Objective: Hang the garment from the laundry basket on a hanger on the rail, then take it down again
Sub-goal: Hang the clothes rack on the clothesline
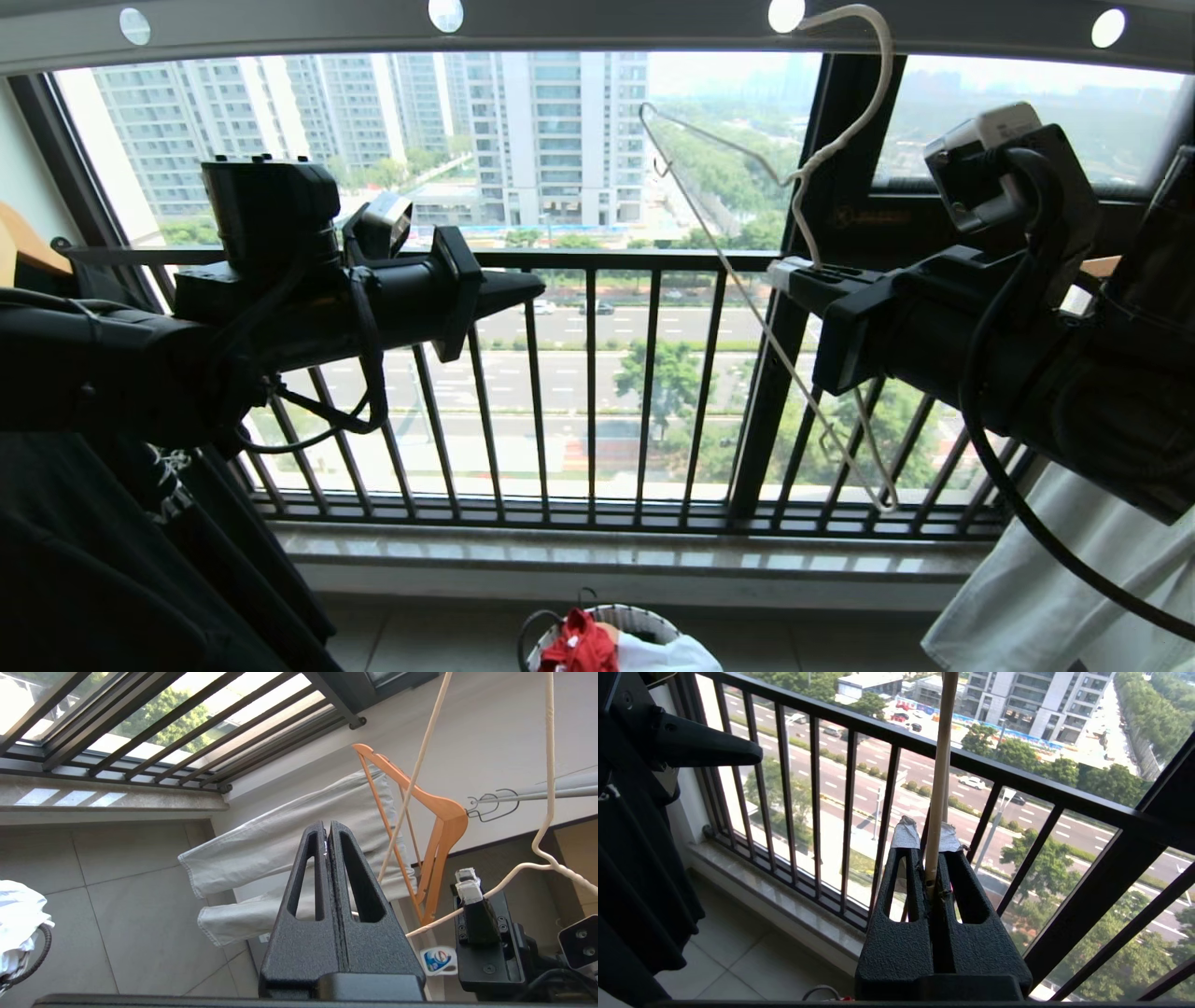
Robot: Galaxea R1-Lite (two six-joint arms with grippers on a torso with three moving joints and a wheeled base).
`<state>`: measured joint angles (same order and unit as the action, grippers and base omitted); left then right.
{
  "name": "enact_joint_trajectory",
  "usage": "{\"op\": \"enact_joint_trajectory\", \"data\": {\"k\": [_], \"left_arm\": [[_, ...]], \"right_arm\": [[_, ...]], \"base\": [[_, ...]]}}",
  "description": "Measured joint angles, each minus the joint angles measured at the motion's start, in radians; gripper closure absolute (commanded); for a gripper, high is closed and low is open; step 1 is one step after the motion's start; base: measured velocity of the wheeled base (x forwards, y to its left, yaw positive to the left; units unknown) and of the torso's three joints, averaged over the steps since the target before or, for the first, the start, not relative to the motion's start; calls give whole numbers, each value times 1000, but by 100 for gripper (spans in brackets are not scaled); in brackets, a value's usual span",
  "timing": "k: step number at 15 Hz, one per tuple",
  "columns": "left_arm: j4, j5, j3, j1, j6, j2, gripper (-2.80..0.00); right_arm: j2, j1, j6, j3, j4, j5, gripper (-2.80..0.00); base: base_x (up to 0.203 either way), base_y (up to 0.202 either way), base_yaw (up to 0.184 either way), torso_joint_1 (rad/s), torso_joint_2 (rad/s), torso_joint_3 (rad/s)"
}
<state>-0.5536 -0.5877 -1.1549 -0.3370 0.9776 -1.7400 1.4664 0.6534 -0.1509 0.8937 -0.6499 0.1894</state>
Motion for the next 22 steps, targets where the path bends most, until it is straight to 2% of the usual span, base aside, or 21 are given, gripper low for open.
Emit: {"op": "enact_joint_trajectory", "data": {"k": [4, 9, 12, 22], "left_arm": [[2, 0, 3, 0, 0, 10, 0], [6, 0, 3, -1, 0, 20, 0], [5, -1, 3, -1, 0, 23, 0], [5, -1, 4, -1, 0, 27, 0]], "right_arm": [[12, -25, 0, 78, 94, -3, 0], [63, -40, -8, 142, 99, -5, 0], [105, -78, -12, 173, 99, -11, 0], [126, -105, -71, 181, 167, -41, 0]], "base": [[0, 0, 0, 0, 0, 0], [0, 0, 0, 0, 0, 0], [0, 0, 0, 0, 0, 0], [0, 0, 0, 0, 0, 0]]}}
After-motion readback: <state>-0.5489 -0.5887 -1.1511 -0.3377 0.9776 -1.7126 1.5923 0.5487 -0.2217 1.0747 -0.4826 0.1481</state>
